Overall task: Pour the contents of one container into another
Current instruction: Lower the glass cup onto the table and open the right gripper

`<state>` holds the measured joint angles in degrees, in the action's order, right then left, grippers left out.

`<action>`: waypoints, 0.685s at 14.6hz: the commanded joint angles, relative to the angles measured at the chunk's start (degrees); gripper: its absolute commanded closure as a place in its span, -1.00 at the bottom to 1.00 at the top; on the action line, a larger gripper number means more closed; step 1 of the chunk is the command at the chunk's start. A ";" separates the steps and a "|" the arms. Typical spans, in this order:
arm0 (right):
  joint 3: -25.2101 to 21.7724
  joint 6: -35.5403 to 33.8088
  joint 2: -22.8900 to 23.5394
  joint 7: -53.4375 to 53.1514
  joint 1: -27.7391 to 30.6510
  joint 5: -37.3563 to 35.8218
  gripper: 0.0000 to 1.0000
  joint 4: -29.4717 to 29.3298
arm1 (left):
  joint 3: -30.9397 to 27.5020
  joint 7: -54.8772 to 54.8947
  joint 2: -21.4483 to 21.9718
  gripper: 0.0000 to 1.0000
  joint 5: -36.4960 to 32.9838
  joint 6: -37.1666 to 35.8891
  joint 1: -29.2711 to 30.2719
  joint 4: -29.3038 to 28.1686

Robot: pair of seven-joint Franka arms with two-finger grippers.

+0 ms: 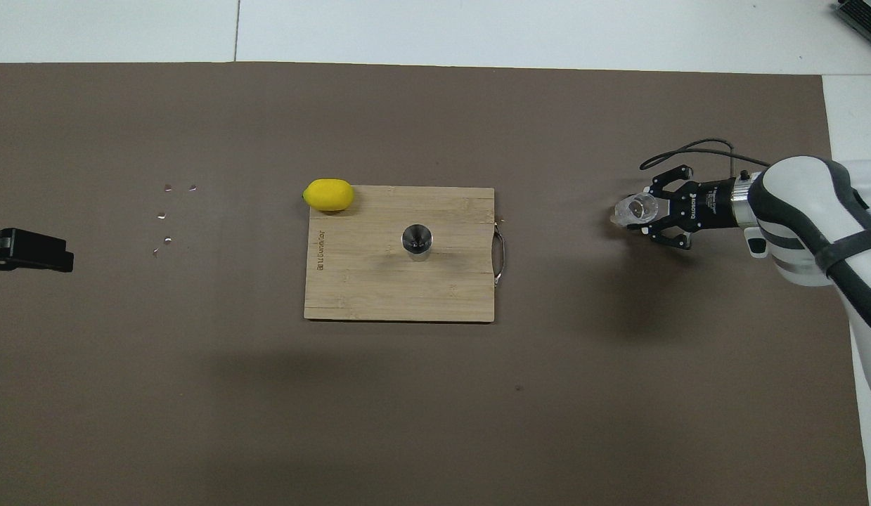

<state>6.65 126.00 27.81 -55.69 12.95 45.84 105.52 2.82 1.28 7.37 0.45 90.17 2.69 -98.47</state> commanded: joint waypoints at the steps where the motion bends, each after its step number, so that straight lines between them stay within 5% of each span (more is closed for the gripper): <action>1: 0.20 2.75 0.50 1.46 -1.61 1.71 1.00 0.13 | 0.61 -0.66 0.72 -1.00 -0.89 -0.34 0.91 0.12; 3: 0.20 2.58 0.15 0.50 -2.84 1.71 1.00 0.22 | 0.61 -0.67 0.72 -1.00 -0.81 -0.25 0.91 0.12; 4: 0.12 2.67 -0.03 -0.46 -2.93 1.62 0.51 0.48 | 0.61 -0.67 0.72 -1.00 -0.72 -0.25 0.91 0.12; 6: -0.15 2.76 -0.64 -0.82 -3.37 0.57 -0.91 1.01 | 0.61 -0.67 0.72 -1.00 -0.72 -0.08 0.83 -0.14; 10: -0.50 2.67 -2.66 -0.73 -2.41 -3.11 -0.99 1.80 | 0.61 -0.67 0.72 -1.00 -0.72 -0.08 0.83 -0.23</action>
<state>6.08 128.18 27.58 -56.21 9.71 44.91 105.55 2.80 1.24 7.37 0.45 90.19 2.77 -98.47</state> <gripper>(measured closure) 0.022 0.000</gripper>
